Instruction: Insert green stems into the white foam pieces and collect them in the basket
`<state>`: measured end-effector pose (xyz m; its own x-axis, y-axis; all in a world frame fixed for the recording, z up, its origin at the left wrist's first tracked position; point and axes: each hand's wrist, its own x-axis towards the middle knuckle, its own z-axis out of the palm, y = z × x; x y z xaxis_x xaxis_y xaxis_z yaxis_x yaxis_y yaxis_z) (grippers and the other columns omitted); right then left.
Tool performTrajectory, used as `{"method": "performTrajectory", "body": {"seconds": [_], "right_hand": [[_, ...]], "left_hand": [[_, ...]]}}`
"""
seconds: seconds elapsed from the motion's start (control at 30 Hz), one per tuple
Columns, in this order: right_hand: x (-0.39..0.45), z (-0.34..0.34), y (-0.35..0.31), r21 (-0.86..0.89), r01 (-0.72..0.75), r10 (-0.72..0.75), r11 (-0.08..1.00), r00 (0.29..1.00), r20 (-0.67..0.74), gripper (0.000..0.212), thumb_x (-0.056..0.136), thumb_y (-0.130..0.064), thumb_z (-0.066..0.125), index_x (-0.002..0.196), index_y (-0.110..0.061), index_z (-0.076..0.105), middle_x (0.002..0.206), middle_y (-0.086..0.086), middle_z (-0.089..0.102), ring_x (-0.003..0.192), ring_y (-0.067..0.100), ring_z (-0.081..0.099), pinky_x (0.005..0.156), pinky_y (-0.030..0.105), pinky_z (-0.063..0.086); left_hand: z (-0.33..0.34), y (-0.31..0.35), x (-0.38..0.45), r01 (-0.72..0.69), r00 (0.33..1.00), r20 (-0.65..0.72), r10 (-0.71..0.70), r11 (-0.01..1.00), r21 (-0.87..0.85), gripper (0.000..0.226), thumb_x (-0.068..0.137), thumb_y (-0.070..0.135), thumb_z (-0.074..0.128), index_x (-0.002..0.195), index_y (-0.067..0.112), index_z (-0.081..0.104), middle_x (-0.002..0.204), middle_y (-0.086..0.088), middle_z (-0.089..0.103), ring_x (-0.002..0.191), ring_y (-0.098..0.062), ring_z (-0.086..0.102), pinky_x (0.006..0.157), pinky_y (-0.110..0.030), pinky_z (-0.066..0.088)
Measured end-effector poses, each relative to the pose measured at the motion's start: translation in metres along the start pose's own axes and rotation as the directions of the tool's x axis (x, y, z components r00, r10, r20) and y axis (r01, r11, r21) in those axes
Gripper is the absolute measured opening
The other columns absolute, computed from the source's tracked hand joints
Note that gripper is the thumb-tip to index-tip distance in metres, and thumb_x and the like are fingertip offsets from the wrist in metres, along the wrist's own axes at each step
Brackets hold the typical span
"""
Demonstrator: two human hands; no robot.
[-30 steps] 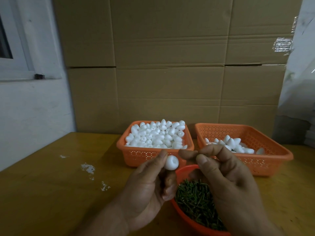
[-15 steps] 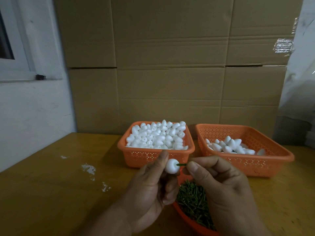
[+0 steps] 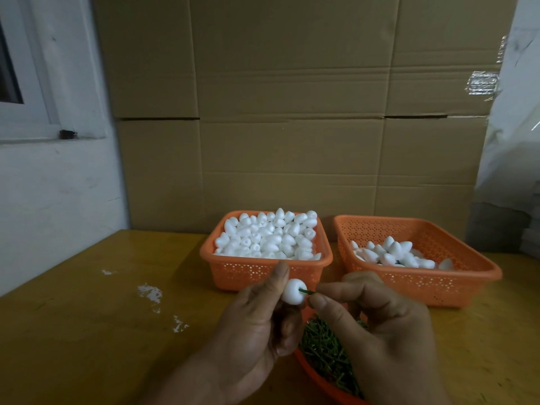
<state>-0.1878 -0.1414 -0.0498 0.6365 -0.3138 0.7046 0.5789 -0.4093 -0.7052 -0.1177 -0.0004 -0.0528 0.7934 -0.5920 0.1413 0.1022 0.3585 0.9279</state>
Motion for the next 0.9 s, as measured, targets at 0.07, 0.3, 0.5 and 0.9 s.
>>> {"method": "performTrajectory", "body": {"seconds": [0.07, 0.3, 0.5, 0.9], "right_hand": [[-0.0014, 0.0005, 0.0015, -0.048, 0.033, -0.033, 0.998, 0.999, 0.001, 0.015, 0.068, -0.031, 0.085, 0.077, -0.04, 0.078, 0.076, -0.008, 0.067, 0.072, 0.005, 0.065, 0.066, 0.009, 0.046], [-0.0031, 0.0005, 0.004, -0.186, 0.038, -0.04, 0.982, 0.999, -0.005, 0.015, 0.068, -0.031, 0.09, 0.074, -0.037, 0.078, 0.074, -0.01, 0.062, 0.074, 0.002, 0.064, 0.066, 0.006, 0.043], [-0.0043, -0.0022, 0.0081, -0.283, -0.06, 0.081, 0.957, 0.995, 0.065, 0.022, 0.067, -0.019, 0.089, 0.071, -0.038, 0.078, 0.075, -0.012, 0.065, 0.076, 0.002, 0.067, 0.068, 0.011, 0.048], [-0.0039, -0.0035, 0.0076, -0.244, -0.119, 0.144, 0.962, 0.986, 0.086, 0.02, 0.072, -0.024, 0.086, 0.072, -0.042, 0.077, 0.076, -0.01, 0.071, 0.075, 0.007, 0.07, 0.07, 0.03, 0.057]], "left_hand": [[0.0011, -0.0003, -0.0002, -0.016, 1.0, -0.017, 0.016, 1.0, 0.025, 0.043, 0.082, 0.055, 0.059, 0.068, 0.014, 0.063, 0.053, -0.006, 0.04, 0.046, -0.014, 0.037, 0.046, -0.026, 0.026], [0.0028, -0.0019, -0.0005, -0.081, 0.992, -0.091, 0.09, 0.992, 0.1, 0.034, 0.076, 0.049, 0.067, 0.072, 0.016, 0.07, 0.056, -0.008, 0.045, 0.048, -0.014, 0.04, 0.045, -0.025, 0.027], [0.0042, -0.0024, 0.0001, -0.129, 0.983, -0.116, 0.14, 0.987, 0.098, 0.028, 0.069, 0.039, 0.075, 0.076, 0.012, 0.075, 0.061, -0.008, 0.056, 0.051, -0.013, 0.05, 0.044, -0.022, 0.037], [-0.003, -0.0061, 0.0, -0.321, 0.935, -0.003, 0.354, 0.854, 0.408, 0.029, 0.075, 0.051, 0.072, 0.09, 0.027, 0.076, 0.07, 0.008, 0.068, 0.068, -0.002, 0.061, 0.061, -0.015, 0.047]]}}
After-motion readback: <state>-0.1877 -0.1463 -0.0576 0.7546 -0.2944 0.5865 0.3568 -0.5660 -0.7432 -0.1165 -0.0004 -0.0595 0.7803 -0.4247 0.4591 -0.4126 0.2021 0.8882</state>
